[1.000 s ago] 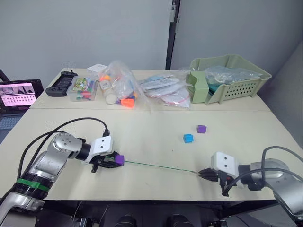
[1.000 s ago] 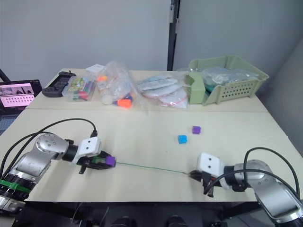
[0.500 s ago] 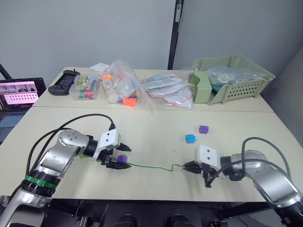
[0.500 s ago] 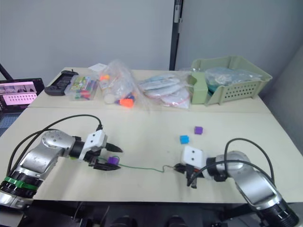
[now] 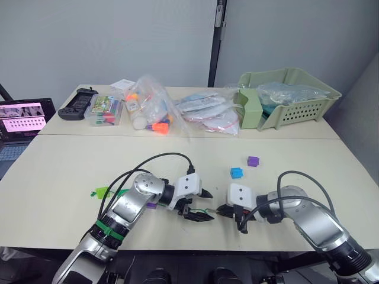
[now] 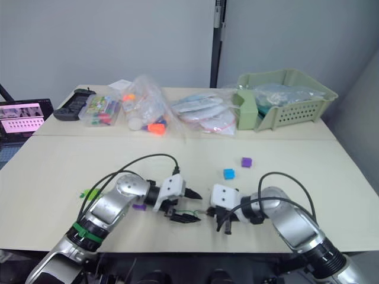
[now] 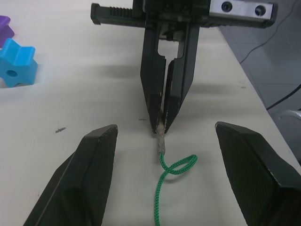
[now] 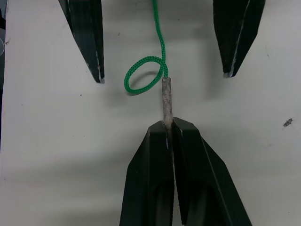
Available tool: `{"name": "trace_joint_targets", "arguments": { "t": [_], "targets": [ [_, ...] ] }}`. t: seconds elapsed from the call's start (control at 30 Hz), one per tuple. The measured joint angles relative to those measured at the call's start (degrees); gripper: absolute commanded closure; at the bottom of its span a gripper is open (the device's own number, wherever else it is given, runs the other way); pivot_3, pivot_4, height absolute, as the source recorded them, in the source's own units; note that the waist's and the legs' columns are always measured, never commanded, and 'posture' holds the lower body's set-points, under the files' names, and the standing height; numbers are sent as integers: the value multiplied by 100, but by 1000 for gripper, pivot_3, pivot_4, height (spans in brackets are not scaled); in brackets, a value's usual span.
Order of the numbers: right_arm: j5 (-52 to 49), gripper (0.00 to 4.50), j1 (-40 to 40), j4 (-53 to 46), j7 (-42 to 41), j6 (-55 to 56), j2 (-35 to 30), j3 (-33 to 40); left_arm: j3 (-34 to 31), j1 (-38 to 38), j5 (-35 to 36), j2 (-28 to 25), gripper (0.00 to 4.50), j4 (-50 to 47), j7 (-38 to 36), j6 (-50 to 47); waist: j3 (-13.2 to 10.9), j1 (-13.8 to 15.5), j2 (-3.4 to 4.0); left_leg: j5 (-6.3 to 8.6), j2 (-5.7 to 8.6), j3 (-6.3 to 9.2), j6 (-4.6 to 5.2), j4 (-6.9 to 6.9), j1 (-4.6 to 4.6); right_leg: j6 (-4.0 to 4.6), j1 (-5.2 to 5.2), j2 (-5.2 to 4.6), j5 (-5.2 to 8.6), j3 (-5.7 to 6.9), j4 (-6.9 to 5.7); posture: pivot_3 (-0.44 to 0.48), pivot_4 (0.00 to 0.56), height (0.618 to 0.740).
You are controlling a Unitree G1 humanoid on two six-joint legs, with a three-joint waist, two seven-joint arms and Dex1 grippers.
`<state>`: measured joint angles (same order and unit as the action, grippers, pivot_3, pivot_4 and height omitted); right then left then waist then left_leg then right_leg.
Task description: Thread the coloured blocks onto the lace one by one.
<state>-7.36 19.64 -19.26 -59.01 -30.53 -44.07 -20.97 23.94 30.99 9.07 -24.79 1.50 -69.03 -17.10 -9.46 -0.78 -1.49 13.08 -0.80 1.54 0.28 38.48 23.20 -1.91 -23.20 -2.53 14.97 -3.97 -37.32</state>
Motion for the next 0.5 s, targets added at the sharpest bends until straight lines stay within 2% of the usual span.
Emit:
{"name": "trace_joint_targets", "arguments": {
  "t": [0.13,0.27,0.5],
  "targets": [
    [-2,4500,0,-34,-5,-15,0,0,0,-1,0,12,992,0,9,-40,0,3,0,0,1,0,0,1,0,0,0,-1,0,0,0,0,150,740],
    [-5,4500,0,-53,-17,-17,0,0,50,11,-94,43,2125,27,42,-43,0,8,0,0,2,0,0,4,0,0,2,-1,0,0,1,0,150,740],
    [-7,4500,0,-53,-47,-21,0,0,167,18,-245,45,4468,175,77,-37,0,7,0,0,1,0,0,4,1,0,2,-1,0,0,0,0,150,740]
  ]
}}
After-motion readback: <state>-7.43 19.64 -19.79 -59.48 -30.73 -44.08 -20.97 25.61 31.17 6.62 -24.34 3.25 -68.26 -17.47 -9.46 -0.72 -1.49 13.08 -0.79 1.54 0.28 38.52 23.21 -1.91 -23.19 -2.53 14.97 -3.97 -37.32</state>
